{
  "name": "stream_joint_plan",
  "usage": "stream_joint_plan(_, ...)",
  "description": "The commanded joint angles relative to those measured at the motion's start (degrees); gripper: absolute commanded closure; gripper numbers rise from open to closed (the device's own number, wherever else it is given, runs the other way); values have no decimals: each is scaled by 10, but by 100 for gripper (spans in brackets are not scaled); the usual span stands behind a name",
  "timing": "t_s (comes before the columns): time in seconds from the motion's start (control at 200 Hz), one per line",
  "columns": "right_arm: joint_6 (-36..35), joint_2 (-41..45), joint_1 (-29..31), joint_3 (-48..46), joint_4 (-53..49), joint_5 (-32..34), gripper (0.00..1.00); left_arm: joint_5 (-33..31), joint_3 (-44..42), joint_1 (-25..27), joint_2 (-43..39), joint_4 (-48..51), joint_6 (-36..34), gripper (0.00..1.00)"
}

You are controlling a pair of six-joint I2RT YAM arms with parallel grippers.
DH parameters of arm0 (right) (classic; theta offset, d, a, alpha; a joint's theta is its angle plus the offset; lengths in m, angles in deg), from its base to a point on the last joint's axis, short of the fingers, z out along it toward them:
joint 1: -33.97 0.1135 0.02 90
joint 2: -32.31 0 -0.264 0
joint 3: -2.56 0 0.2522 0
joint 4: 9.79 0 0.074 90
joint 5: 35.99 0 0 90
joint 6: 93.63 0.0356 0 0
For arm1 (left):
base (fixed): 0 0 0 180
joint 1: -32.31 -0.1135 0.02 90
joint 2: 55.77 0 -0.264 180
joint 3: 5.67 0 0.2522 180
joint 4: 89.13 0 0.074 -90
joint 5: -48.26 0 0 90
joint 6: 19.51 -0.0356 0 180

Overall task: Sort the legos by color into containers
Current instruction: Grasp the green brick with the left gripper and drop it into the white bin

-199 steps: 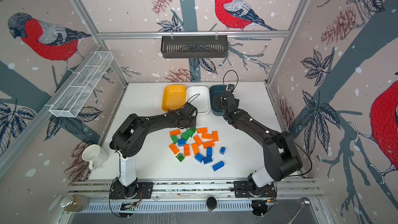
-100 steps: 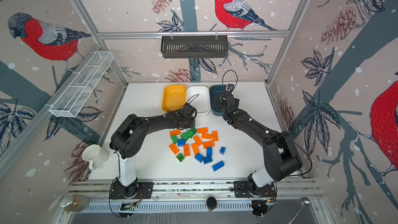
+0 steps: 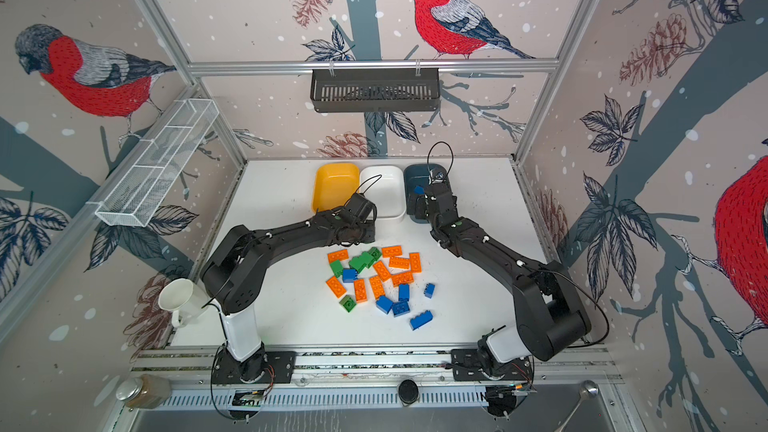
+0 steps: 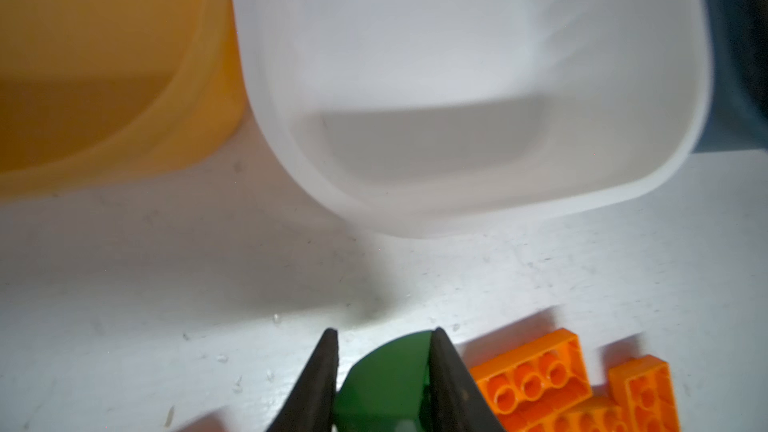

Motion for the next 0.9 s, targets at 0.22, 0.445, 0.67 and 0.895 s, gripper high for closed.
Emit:
stream_joint_plan(0.22, 8, 26, 16, -42, 29, -78, 0, 21, 114, -11, 31, -11, -57, 70)
stream_joint_plan(0.445, 22, 56, 15, -69, -33, -83, 1, 26, 228, -45, 130, -14, -88, 70)
stream_joint_plan(0.67, 48, 99, 14, -110, -49, -70, 0, 14, 361, -69, 229, -11, -108, 70)
stream_joint_plan(0.895, 37, 113, 14, -109, -62, -53, 0, -10, 458, -71, 292, 1, -126, 59)
